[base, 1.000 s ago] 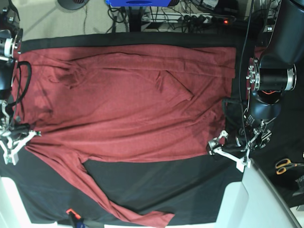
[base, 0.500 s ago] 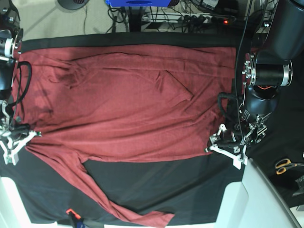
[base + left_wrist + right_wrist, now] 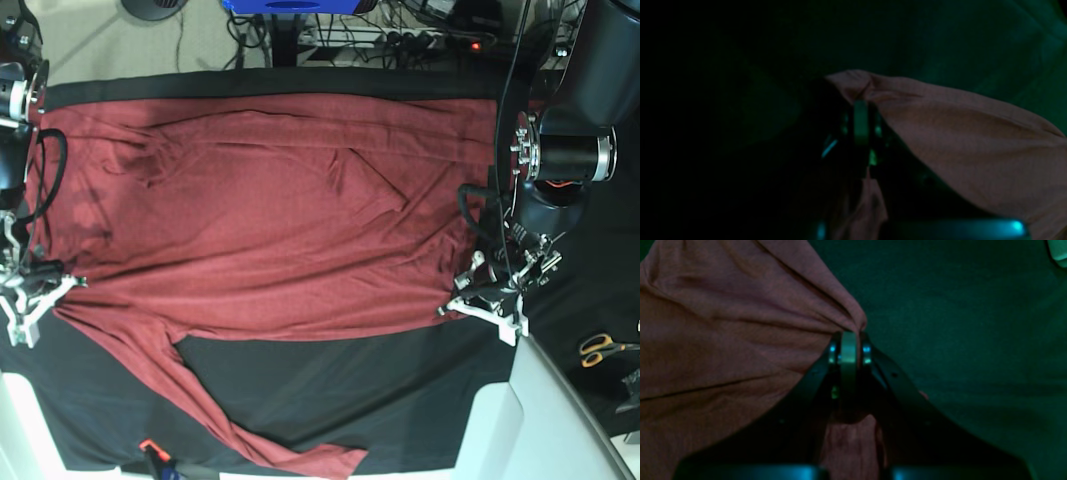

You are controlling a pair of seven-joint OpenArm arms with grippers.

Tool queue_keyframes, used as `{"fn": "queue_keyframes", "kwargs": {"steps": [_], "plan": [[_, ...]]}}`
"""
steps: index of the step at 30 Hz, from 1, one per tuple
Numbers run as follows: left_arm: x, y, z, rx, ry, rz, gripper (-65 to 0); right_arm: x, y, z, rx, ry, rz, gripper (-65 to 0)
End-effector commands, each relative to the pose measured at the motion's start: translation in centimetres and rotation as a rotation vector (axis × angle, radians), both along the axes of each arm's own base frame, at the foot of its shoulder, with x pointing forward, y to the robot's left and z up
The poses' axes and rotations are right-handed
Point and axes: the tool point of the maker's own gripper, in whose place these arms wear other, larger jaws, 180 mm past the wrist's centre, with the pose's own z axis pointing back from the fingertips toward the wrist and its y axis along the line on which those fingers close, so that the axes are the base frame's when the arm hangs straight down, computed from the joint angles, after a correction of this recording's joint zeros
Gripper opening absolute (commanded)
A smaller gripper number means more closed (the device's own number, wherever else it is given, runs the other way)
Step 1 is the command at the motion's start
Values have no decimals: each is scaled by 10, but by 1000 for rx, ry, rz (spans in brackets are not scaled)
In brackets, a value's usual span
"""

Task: Fold the T-shirt properly
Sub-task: 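Grasp the side edge near the hem with the left gripper, then lift the hem half with both grippers and fold it toward the collar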

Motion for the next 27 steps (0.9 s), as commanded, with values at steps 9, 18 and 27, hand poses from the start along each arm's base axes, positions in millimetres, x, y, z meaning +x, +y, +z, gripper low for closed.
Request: {"fn": "queue_keyframes", "kwargs": {"steps": [9,18,27], "plan": [[41,7,54,40,-71,-75,-650,26,-8,32,-13,-137,-7,-650],[58,-6,90,46,-122,-150,-650,29,-8,35,-18,-156,-2,-650],[40,-13,84,65,-136,-191,-650,34,-7,45,-21,-259,5,-650]]}}
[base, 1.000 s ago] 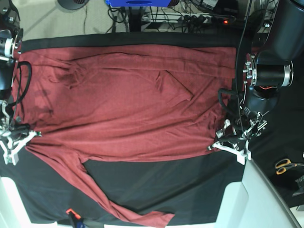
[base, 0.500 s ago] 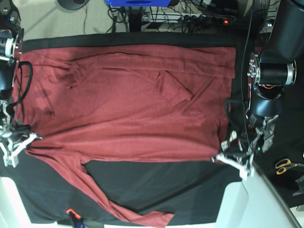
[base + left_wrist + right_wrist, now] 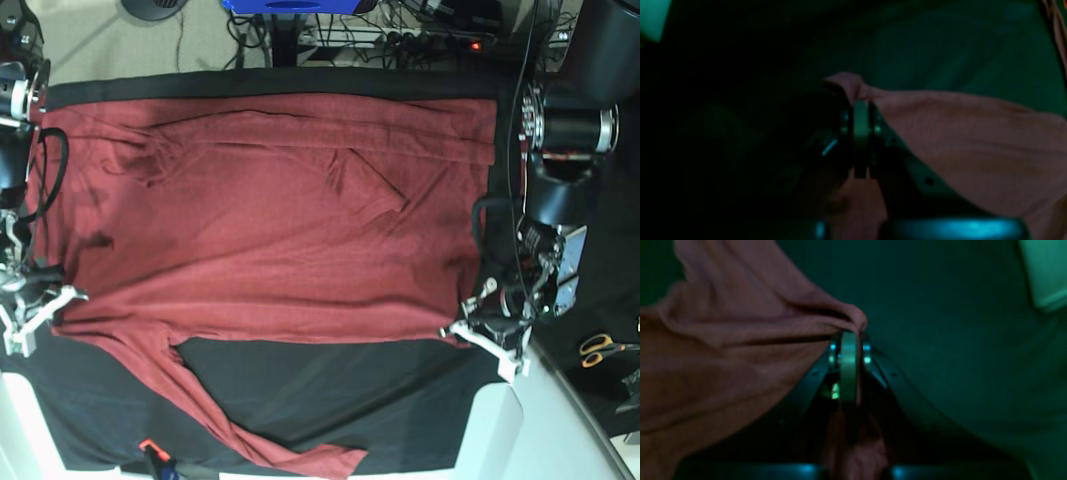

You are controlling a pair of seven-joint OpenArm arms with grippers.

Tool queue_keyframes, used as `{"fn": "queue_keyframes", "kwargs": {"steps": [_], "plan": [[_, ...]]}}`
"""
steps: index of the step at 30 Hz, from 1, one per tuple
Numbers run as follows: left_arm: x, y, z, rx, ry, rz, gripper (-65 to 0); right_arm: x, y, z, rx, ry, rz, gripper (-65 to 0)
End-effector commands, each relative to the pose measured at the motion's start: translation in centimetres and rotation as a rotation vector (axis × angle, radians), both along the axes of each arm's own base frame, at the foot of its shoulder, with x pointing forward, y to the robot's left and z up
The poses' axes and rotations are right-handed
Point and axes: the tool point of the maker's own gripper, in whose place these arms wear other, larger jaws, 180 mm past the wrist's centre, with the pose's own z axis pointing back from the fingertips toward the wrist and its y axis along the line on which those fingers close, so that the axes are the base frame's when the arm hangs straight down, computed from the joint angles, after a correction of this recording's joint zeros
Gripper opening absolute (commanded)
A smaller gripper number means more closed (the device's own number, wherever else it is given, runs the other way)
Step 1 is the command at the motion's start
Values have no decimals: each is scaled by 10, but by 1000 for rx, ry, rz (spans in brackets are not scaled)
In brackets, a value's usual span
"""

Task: Fold the T-shirt properly
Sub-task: 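Lift the hem half with both grippers and fold it toward the collar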

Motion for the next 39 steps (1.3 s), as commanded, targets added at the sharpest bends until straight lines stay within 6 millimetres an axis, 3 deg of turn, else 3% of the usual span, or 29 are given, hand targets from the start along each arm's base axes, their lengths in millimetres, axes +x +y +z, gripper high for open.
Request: {"fn": "queue_keyframes", "kwargs": {"steps": [1,8,14,24,32,39], "plan": [[17,10,25,8,-71,11,-650,12,-11,22,-20,-67,-9,-650],[10,24,32,9,-83,33,-650,11,-11,19,-19,-59,-10,-650],[0,44,53,-25,-108,92,-650,4,-10,11,-17,-34,-11,-650],[-36,14,40,-3,-88,-1,-650,-16,-10,-14,-12,119,-18,-650],[-72,1,33,27,-22,-73,-650,-36,-16,-29,-16,214,-27,-650],[-97,6,26,58,21,-99,-650,-39,-14,-18,-50,177,-4,-650]]}}
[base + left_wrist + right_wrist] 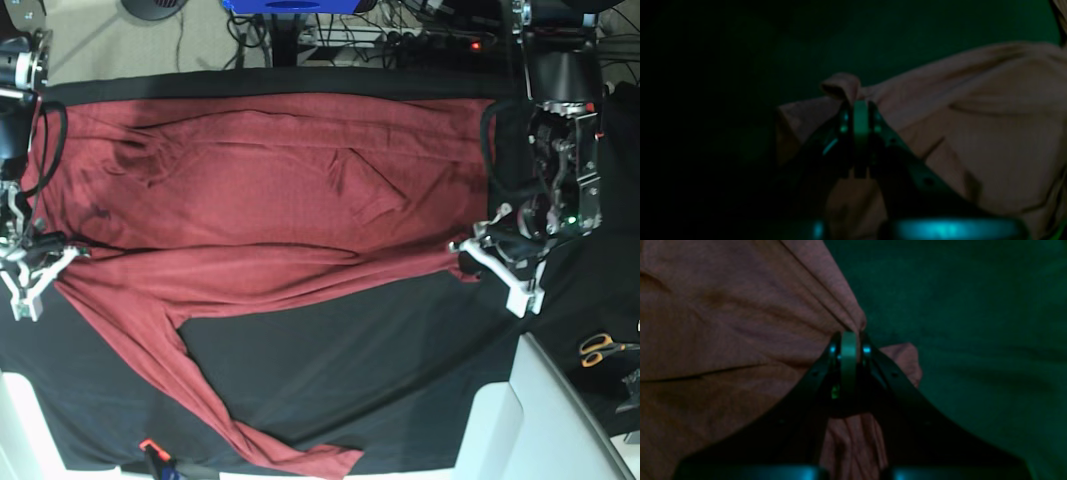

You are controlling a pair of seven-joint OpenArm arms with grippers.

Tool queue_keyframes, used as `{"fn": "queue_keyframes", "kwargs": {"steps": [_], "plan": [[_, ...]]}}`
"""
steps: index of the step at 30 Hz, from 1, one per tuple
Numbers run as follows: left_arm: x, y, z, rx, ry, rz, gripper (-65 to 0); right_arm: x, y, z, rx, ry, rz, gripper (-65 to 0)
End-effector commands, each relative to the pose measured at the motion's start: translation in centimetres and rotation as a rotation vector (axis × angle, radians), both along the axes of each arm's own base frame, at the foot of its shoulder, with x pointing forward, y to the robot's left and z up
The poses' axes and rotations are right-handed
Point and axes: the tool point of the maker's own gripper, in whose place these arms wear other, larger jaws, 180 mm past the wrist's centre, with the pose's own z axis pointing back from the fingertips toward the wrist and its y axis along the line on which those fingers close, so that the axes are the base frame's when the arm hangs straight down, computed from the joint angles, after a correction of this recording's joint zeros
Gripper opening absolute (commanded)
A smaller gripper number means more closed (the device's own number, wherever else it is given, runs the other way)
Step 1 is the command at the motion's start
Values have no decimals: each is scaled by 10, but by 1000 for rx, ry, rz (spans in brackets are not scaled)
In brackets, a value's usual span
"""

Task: Fold the T-shirt properly
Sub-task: 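Lift the hem half with both grippers and fold it toward the collar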

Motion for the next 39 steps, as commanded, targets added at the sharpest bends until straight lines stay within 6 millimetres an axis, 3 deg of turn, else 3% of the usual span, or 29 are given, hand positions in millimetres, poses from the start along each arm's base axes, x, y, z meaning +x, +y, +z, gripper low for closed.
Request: {"fn": "queue_keyframes", "kwargs": {"steps": [1,11,22,25,27,30,34,39], "plan": [[8,7,12,15,-30,5,-650,16,-12,23,-20,-68,-9,-650],[-24,39,12,56,-15,59,-650,5,-26,19,-12,-58,-65,-650],[-52,22,-13,43,59,25,-650,-21,-22,-4,4,79,-79,-645],[-53,20,-14,40,61,25,-650,-22,-22,-4,5,89,-80,-579],[-53,19,-14,39,61,25,-650,-22,-22,2,-9,73,-70,-518],[-53,19,-14,39,61,25,-650,-16,-18,27,-57,4,-29,-447],[-52,20,-14,39,60,26,-650,-9,-13,56,-104,-24,3,-434],[-51,20,-14,38,61,27,-650,16,0,70,-83,-53,18,-429]]}}
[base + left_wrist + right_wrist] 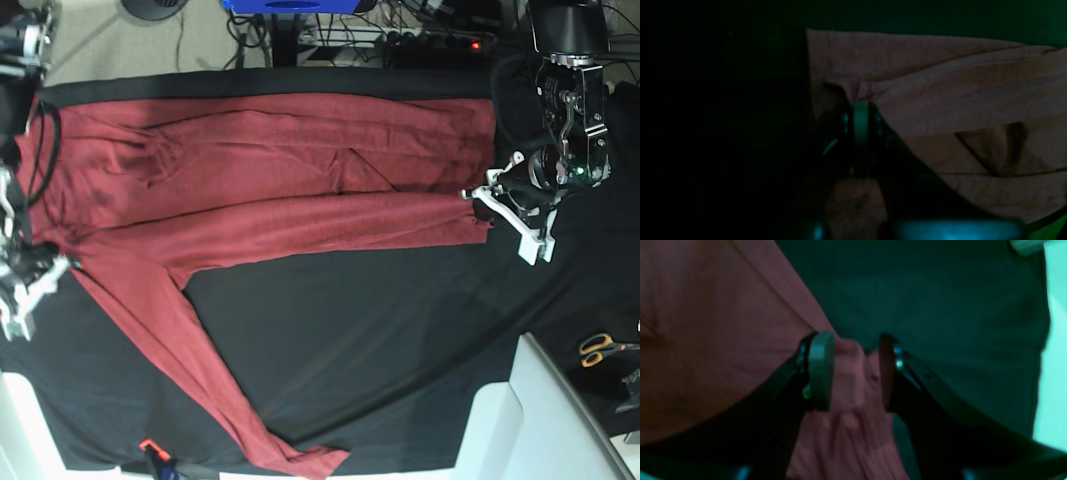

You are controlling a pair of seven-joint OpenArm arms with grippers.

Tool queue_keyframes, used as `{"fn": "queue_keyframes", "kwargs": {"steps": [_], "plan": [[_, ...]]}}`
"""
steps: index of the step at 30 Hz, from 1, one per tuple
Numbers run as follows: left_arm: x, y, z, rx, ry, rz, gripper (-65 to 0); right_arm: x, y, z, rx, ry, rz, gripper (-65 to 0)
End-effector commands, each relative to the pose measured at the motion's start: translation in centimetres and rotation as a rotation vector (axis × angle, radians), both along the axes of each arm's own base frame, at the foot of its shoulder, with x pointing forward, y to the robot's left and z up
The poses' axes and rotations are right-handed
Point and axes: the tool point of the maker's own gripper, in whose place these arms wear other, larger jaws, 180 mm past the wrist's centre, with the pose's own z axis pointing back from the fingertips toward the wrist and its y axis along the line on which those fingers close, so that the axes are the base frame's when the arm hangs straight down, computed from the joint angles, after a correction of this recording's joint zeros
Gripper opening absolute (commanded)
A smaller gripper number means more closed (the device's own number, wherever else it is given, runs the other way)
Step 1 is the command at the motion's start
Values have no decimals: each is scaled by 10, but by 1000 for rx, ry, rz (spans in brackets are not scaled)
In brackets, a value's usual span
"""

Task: Fold the T-shirt properly
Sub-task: 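Lift the hem half with both grippers and fold it toward the collar, then lower the folded half onto the shirt and hold with both grippers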

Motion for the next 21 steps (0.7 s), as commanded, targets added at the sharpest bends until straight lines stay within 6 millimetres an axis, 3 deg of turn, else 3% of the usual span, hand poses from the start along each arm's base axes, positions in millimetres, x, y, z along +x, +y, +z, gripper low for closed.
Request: {"fn": "queue_keyframes", "kwargs": {"steps": [1,8,11,14,21], "plan": [[10,5,10,9,-39,4,-650,17,-7,15,-5,-47,-10,-429],[11,5,11,9,-40,4,-650,35,21,-30,24,105,75,-422],[11,5,11,9,-40,4,-650,31,23,-45,36,140,76,-314],[10,6,11,9,-40,7,-650,33,23,-47,42,117,78,-209],[10,7,11,10,-41,8,-650,25,21,-62,67,103,62,-206]]}}
